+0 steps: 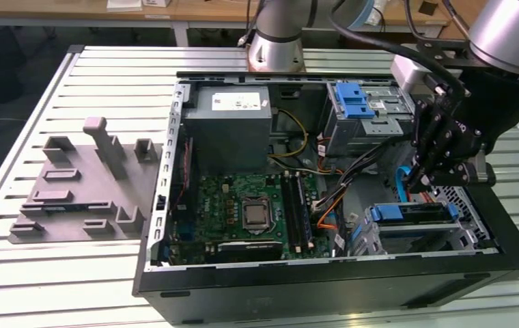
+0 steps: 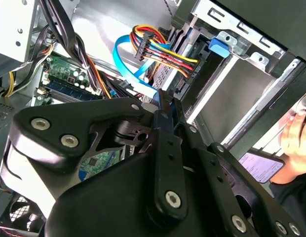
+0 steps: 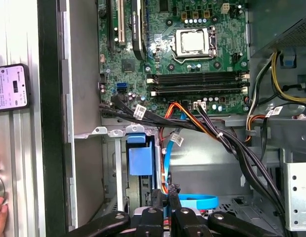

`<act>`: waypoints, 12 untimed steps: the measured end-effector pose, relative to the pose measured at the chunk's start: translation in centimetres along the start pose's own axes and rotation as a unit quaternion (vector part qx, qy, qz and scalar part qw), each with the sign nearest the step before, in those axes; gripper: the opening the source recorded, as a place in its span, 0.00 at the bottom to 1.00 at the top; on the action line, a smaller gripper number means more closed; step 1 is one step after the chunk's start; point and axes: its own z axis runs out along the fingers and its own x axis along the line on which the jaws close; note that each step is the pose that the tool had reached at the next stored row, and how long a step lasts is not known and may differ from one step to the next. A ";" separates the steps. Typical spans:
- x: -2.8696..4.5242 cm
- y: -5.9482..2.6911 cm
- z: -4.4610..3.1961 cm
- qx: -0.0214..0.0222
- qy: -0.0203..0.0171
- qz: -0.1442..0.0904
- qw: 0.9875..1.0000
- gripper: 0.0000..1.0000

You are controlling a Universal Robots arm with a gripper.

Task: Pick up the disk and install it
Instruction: 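Insert the second disk wire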

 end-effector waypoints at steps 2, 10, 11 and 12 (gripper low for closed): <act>0.01 0.02 0.02 0.003 0.000 0.000 1.000 0.16; 0.43 0.00 0.16 0.005 0.000 0.000 1.000 0.16; 0.58 -0.01 0.23 0.006 0.000 0.000 1.000 0.16; 0.70 -0.02 0.32 0.006 0.000 0.000 1.000 0.16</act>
